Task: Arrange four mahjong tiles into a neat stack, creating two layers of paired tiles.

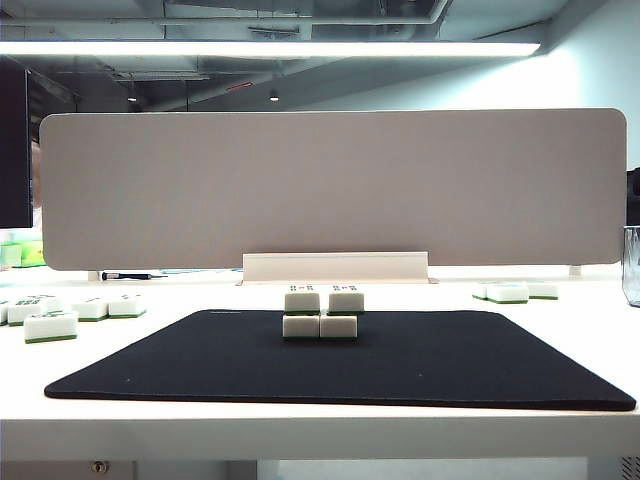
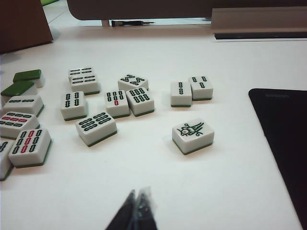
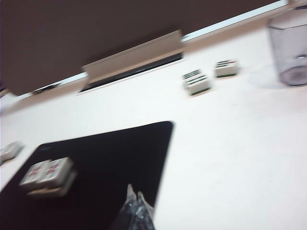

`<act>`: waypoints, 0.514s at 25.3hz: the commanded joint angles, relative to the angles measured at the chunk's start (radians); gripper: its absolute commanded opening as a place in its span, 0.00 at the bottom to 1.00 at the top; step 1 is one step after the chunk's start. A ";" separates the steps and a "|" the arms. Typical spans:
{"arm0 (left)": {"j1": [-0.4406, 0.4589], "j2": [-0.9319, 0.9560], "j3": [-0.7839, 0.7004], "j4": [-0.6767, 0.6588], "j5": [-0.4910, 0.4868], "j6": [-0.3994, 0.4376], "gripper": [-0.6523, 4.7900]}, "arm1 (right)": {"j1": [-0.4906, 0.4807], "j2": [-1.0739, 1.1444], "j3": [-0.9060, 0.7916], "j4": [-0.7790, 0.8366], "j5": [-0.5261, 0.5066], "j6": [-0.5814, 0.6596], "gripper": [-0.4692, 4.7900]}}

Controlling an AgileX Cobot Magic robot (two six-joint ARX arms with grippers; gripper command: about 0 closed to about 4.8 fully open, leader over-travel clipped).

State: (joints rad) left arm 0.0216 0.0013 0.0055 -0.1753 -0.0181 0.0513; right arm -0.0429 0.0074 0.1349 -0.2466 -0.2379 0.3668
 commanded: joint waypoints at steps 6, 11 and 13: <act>0.000 0.000 0.000 -0.011 0.003 -0.003 0.11 | 0.025 -0.009 -0.130 0.106 0.271 -0.015 0.09; 0.000 0.000 0.000 -0.011 0.003 -0.003 0.11 | 0.039 -0.009 -0.130 0.067 0.310 -0.082 0.09; 0.000 0.000 0.000 -0.011 0.003 -0.003 0.11 | 0.039 -0.009 -0.130 0.067 0.311 -0.087 0.09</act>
State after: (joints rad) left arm 0.0216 0.0017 0.0055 -0.1753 -0.0177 0.0513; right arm -0.0055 0.0071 0.0059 -0.1791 0.0673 0.2882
